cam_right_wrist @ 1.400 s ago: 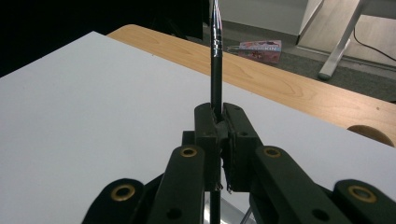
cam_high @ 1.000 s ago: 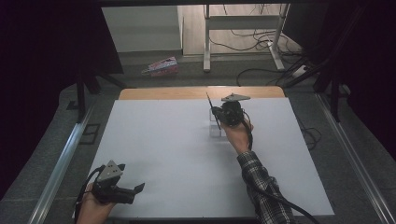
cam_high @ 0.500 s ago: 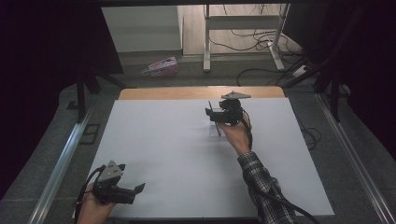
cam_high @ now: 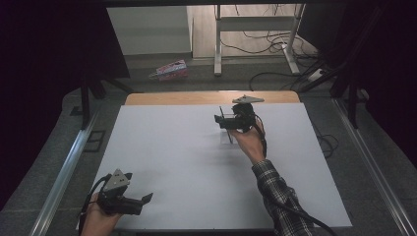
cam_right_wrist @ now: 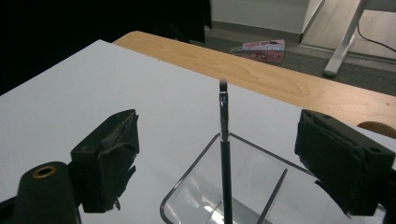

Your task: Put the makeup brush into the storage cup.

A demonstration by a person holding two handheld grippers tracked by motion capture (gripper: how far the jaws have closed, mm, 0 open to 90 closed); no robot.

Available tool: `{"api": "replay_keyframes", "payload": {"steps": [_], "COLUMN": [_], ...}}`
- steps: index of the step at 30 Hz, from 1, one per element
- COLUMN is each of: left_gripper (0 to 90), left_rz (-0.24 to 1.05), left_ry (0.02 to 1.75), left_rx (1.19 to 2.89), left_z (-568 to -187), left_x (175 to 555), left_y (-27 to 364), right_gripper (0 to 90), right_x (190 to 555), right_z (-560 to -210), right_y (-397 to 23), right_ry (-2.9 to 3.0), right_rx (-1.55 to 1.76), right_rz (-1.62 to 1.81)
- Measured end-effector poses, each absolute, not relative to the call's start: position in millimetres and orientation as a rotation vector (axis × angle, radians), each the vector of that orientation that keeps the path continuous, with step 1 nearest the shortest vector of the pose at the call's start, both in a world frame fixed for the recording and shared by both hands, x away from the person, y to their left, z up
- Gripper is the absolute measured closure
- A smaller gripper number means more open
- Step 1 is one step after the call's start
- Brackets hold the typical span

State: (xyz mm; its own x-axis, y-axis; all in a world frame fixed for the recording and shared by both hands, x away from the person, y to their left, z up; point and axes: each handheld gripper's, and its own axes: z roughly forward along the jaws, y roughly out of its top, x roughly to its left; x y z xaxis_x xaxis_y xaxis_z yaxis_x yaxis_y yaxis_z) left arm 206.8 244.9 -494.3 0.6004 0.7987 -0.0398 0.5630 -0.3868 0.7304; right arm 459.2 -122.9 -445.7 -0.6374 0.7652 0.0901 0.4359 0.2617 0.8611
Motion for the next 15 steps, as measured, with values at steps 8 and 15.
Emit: {"api": "replay_keyframes", "payload": {"steps": [8, 15], "left_gripper": [0.4, 0.4], "left_rz": [0.414, 0.406], "left_ry": [1.075, 1.08], "left_rx": [2.091, 2.077], "left_z": [-494.1, -493.9], "left_x": [206.9, 207.2], "left_y": [245.9, 247.7], "right_gripper": [11.8, 11.1], "right_x": [456.1, 452.8], "right_z": [-444.3, -441.5], "right_y": [-123.4, -123.9], "right_ry": [2.207, 2.22], "right_rx": [1.093, 1.091], "right_rz": [1.327, 1.313]}}
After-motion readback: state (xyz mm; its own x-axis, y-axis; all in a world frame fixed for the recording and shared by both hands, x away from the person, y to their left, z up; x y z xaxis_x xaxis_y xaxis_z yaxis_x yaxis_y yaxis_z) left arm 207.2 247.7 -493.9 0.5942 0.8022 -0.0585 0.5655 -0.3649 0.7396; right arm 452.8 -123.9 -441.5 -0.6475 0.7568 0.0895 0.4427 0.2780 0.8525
